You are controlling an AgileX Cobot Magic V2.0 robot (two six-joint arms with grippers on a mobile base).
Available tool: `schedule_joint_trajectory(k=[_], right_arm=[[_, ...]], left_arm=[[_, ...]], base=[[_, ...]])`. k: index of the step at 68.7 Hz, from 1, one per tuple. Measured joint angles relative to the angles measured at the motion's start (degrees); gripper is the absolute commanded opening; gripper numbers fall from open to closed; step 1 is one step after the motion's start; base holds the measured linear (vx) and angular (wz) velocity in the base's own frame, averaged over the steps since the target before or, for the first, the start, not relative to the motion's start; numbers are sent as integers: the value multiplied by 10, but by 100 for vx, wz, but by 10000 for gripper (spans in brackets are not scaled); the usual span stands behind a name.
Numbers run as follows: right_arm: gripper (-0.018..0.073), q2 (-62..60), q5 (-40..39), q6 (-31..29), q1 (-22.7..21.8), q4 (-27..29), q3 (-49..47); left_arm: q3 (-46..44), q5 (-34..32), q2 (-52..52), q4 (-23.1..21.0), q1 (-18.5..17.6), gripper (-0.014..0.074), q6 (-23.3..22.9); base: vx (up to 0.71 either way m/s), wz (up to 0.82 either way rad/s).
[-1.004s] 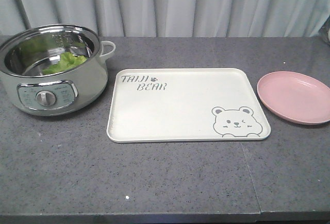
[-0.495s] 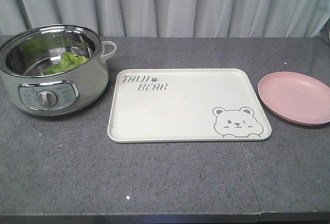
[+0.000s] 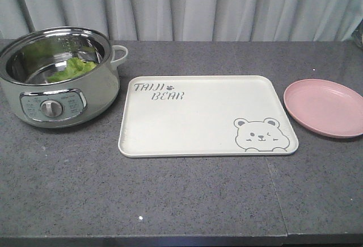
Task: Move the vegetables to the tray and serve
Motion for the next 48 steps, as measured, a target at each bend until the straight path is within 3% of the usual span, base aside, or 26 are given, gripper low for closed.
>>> schedule_joint_trajectory(k=[48], right_arm=[[-3,0,0,0,0,0,0]], left_arm=[[0,0,0,0,0,-6,0]], base=[[0,0]])
